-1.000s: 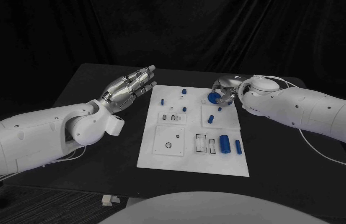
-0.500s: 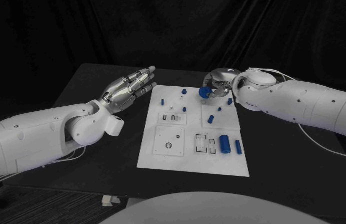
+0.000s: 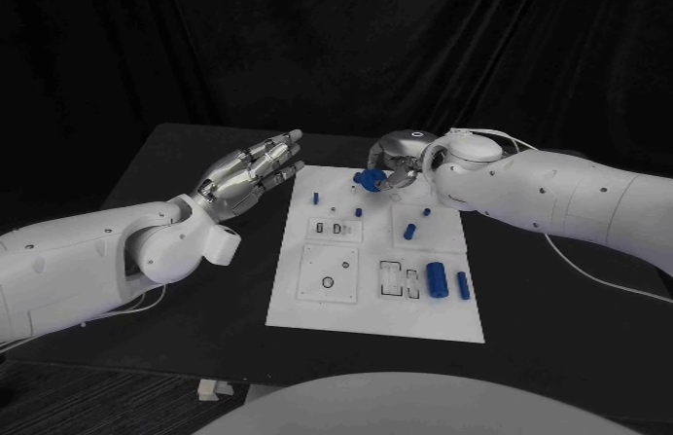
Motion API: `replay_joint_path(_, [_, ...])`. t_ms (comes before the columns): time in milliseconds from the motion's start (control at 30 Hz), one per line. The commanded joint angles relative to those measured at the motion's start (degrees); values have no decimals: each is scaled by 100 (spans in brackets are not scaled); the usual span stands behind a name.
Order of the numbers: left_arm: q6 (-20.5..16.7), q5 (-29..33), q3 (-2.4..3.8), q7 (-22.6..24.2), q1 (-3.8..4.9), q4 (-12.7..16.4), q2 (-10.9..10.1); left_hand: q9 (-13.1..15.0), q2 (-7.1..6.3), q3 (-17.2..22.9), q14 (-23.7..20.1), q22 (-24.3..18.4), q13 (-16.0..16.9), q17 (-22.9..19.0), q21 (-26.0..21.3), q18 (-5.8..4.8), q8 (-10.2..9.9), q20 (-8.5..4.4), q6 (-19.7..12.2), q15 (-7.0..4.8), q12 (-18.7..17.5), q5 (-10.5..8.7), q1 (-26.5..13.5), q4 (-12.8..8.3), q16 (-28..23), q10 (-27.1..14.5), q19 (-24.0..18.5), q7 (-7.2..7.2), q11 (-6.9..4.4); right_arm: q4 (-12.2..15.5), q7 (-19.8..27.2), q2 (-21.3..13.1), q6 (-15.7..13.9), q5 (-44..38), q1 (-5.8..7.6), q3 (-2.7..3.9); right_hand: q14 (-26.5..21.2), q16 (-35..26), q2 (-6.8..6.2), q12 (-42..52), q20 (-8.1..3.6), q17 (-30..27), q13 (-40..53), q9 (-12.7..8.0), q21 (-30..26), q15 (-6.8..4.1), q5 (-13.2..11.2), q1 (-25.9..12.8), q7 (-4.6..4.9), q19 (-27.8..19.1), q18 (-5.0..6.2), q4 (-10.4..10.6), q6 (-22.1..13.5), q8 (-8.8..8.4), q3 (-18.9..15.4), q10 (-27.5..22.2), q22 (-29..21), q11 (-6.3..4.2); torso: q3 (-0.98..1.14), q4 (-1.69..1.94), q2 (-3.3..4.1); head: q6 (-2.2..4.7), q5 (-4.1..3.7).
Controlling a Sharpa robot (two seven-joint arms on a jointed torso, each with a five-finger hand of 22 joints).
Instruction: Assemble the parts on the task board
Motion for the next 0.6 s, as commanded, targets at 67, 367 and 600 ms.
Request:
replay_joint_path(67, [62,-2,6,22,-7,24,13,11,7,35,18,-8,11,-5,-19,6,24,32,21,42,40,35,53,-12,-21,0,6,21,59,-138,96,141,164,-39,-18,5,591,15,63,20,37,1509,1508,430,30,45,-42,25,-77,564,-34,16,96,351,12,611,1489,43,3,8,8,0,-14])
replay_joint_path(367, [56,-2,6,-4,-6,36,17,13,3,35,19,-8,13,-4,-19,5,29,37,32,48,52,35,54,-12,-19,4,6,24,62,-399,133,421,274,-39,-96,5,591,15,62,20,42,1509,1508,403,26,50,-77,26,-68,562,-33,9,71,296,38,611,1487,49,-4,10,6,0,-7])
replay_joint_path(600, [60,-2,6,21,-6,33,29,14,0,39,21,-8,14,-2,-19,4,35,47,41,58,59,38,58,-14,-15,8,6,33,71,-545,138,557,337,-39,-133,5,591,15,47,20,59,1509,1508,316,27,69,-161,2,-41,562,-33,8,1,117,91,611,1488,71,-1,-1,7,0,-20])
